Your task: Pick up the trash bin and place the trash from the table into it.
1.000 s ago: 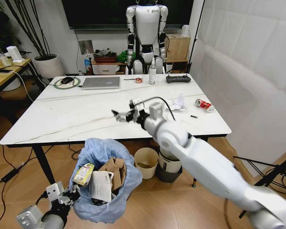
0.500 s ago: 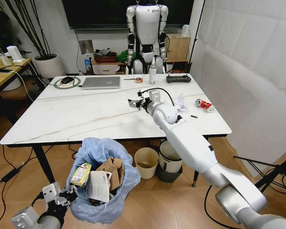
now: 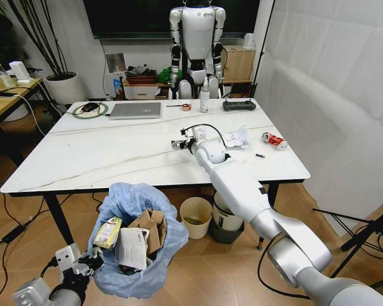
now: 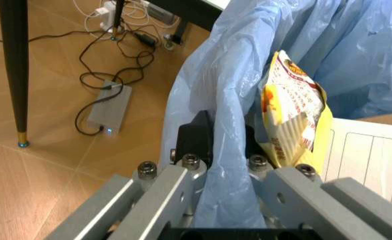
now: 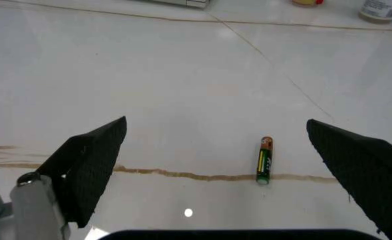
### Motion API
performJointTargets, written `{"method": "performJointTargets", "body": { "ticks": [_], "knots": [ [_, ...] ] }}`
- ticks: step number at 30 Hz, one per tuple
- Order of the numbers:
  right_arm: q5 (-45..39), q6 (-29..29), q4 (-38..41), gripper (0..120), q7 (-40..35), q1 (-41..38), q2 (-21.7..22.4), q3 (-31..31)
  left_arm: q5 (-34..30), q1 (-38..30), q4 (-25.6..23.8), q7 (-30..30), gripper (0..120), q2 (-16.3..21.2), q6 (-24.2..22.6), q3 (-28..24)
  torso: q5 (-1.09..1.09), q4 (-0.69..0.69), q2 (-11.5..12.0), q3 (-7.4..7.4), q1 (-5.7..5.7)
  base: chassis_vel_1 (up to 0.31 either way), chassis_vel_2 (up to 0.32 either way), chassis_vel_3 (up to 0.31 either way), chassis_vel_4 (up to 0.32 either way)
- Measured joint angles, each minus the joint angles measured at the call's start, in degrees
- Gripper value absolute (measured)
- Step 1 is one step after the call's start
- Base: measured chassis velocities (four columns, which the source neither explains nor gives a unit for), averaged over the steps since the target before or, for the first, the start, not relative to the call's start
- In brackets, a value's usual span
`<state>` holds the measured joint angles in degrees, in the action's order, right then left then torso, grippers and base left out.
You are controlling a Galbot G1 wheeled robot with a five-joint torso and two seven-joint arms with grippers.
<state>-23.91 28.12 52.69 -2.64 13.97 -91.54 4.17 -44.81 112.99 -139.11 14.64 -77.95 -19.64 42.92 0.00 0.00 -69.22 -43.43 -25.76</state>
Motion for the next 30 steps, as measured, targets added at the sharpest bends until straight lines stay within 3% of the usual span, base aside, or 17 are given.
{"method": "performJointTargets", "body": {
  "ticks": [30],
  "knots": [
    [3.83,-3.96,-11.61,98,3.71,-1.54,-0.64,-4.41,0.36,0.33,-0.59,0.08,1,-0.71,0.21,-0.14,0.01,0.00,0.00,0.00,0.00,0.000,0.000,0.000,0.000]
  ]
}}
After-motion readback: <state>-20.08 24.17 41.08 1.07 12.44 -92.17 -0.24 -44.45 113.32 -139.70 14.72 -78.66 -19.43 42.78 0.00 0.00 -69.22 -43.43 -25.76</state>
